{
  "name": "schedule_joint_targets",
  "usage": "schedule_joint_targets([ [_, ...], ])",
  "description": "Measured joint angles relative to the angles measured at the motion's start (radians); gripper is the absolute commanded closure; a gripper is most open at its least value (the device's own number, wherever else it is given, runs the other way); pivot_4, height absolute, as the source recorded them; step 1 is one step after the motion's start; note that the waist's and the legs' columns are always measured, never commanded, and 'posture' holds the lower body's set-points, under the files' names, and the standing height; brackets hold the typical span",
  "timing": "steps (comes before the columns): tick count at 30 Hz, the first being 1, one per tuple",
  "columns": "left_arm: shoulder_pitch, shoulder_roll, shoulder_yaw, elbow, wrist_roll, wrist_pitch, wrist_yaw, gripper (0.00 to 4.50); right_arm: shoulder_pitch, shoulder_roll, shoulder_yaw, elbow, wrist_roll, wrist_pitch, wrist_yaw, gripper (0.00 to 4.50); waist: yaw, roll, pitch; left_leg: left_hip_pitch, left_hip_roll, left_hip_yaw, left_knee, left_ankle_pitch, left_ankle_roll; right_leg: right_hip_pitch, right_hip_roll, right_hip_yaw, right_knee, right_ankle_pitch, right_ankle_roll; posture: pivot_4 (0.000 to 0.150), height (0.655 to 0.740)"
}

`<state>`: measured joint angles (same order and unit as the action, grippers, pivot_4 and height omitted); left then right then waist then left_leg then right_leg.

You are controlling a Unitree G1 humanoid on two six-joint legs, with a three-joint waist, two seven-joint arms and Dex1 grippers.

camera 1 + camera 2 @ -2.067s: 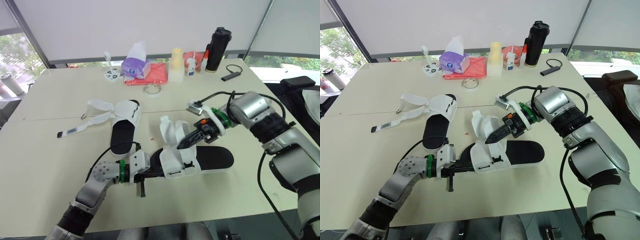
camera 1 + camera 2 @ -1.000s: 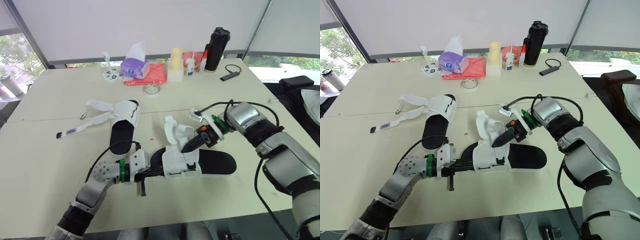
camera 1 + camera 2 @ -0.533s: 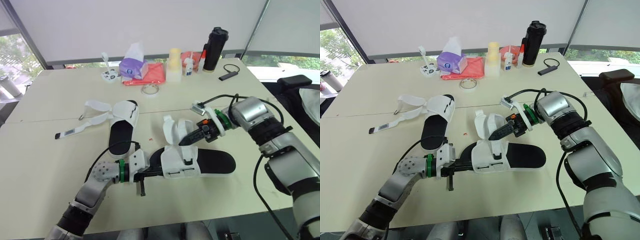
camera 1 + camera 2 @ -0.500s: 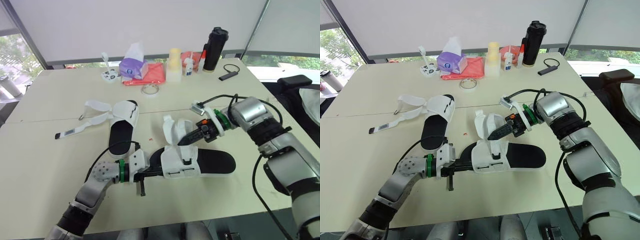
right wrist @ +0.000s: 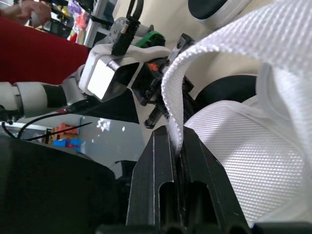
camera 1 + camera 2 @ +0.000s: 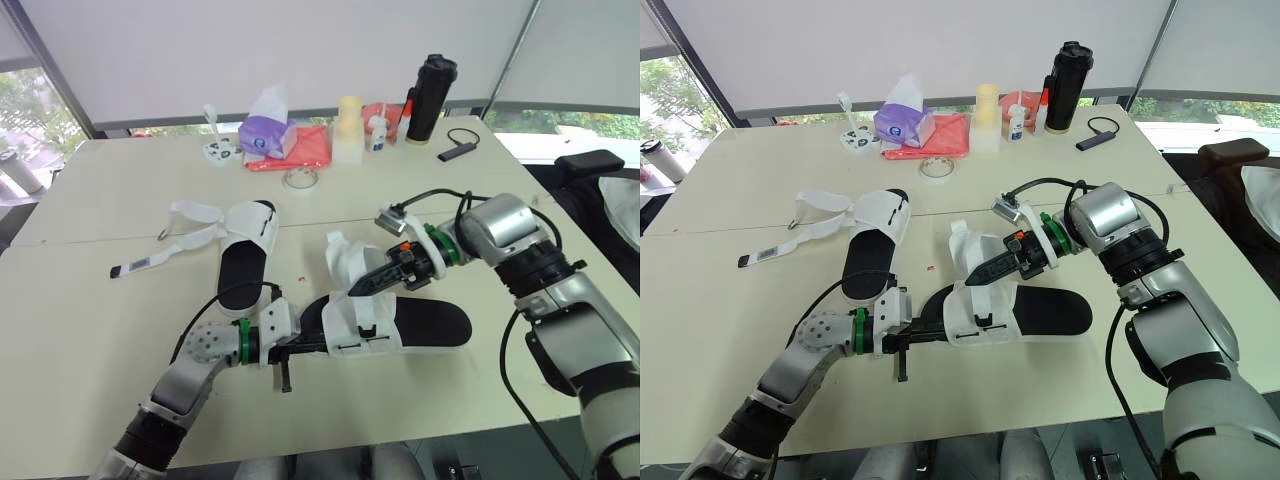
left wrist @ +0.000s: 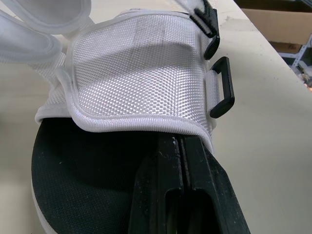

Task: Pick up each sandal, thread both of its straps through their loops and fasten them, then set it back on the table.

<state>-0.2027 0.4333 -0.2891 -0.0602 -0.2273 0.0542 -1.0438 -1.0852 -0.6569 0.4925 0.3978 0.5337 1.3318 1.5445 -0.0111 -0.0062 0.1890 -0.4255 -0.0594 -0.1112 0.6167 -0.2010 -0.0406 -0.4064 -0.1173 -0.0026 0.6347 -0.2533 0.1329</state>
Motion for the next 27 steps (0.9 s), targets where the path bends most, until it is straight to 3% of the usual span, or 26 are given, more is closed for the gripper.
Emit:
schedule_joint_targets([
  [27, 0.002, -0.001, -0.004, 0.000, 0.000, -0.003, 0.000, 4.50, 0.013, -0.037, 0.032, 0.014, -0.039, -0.067, 0.040, 4.45, 0.000, 0.000, 0.000, 0.000, 0.000, 0.000, 0.000, 0.000, 0.000, 0.000, 0.000, 0.000, 0.000, 0.000, 0.000, 0.150, 0.7400],
])
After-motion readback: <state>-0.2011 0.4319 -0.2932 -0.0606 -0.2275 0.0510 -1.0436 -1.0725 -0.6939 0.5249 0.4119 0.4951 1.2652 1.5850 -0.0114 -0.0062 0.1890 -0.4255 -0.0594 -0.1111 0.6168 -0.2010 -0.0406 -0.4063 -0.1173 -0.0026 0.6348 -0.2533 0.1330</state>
